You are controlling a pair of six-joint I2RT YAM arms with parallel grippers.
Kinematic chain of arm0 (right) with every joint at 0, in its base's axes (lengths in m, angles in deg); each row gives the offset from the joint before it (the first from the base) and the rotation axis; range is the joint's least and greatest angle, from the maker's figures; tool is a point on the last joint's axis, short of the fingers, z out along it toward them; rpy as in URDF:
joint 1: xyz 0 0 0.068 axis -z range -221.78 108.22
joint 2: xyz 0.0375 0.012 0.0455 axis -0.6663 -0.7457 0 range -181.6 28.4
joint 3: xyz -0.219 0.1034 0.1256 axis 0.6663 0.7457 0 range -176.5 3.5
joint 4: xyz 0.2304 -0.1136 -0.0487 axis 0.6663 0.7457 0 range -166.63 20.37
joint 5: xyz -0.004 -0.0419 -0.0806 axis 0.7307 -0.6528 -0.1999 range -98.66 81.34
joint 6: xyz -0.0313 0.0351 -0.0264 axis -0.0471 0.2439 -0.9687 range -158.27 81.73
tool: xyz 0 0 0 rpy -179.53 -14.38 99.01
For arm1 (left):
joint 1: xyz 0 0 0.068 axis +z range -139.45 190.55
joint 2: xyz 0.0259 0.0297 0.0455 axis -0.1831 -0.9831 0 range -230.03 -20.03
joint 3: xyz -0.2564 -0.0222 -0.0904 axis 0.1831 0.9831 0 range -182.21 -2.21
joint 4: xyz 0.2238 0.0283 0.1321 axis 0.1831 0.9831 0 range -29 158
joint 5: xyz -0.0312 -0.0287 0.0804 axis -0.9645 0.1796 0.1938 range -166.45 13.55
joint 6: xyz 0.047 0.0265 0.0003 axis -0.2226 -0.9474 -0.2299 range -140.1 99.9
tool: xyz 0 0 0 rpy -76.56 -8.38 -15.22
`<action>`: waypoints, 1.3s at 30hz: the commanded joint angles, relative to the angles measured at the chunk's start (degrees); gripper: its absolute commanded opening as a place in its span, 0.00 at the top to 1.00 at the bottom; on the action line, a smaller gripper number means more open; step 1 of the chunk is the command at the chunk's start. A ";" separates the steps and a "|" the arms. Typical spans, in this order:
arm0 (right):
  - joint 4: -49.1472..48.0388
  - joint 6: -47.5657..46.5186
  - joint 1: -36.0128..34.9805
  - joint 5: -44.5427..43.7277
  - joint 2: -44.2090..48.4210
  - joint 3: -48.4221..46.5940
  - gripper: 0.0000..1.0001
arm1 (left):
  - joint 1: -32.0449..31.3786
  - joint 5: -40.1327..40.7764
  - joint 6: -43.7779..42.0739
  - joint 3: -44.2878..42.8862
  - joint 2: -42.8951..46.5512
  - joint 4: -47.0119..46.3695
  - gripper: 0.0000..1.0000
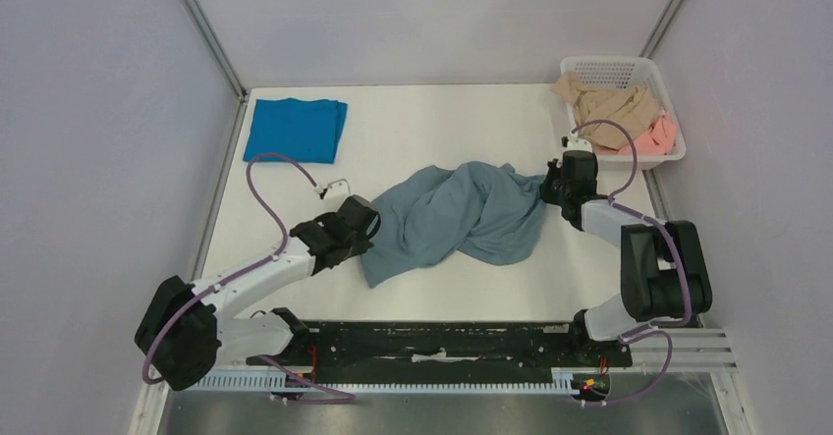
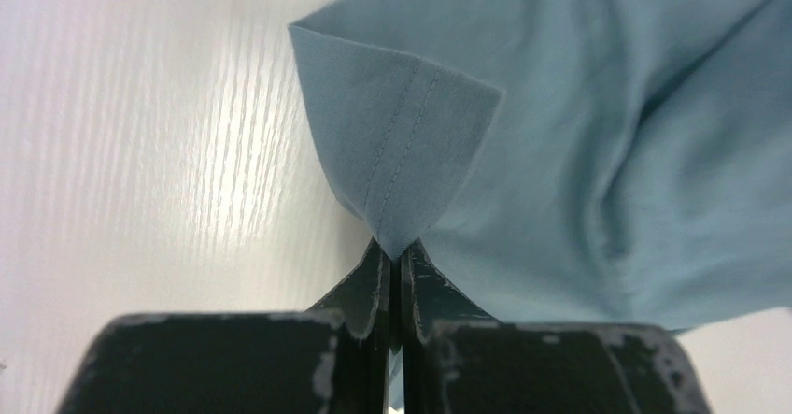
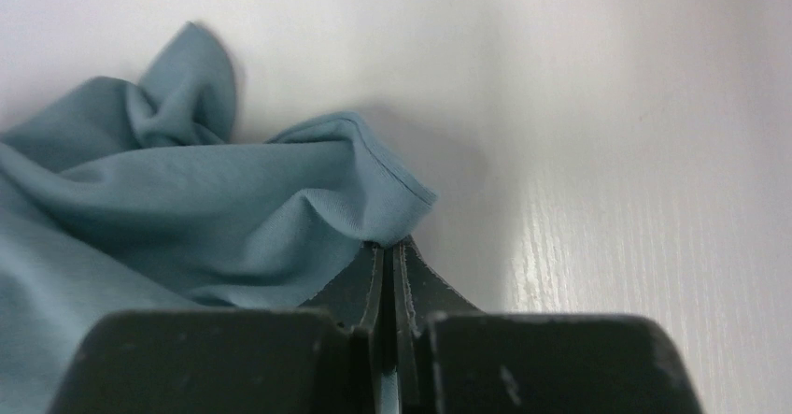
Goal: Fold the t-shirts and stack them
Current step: Flatten out the tshirt
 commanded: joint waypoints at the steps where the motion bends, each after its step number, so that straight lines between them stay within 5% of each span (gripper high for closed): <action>1: 2.73 -5.64 0.15 2.28 12.22 -7.10 1.00 | 0.25 9.89 -1.98 -10.60 8.73 1.01 0.98; 15: 26.00 -11.78 0.16 3.62 34.26 -32.14 1.00 | 0.30 21.00 -18.82 -40.30 25.47 4.52 0.98; 26: 35.26 -13.47 0.15 3.63 39.56 -57.61 1.00 | 0.30 12.06 -25.89 -56.95 33.37 4.74 0.98; 33: 34.31 -12.71 0.15 4.48 38.58 -57.41 1.00 | 0.30 13.74 -26.73 -56.01 30.92 4.39 0.98; 39: 25.07 -10.36 0.21 6.41 34.25 -40.35 1.00 | 0.26 28.49 -20.63 -46.63 21.93 10.84 0.98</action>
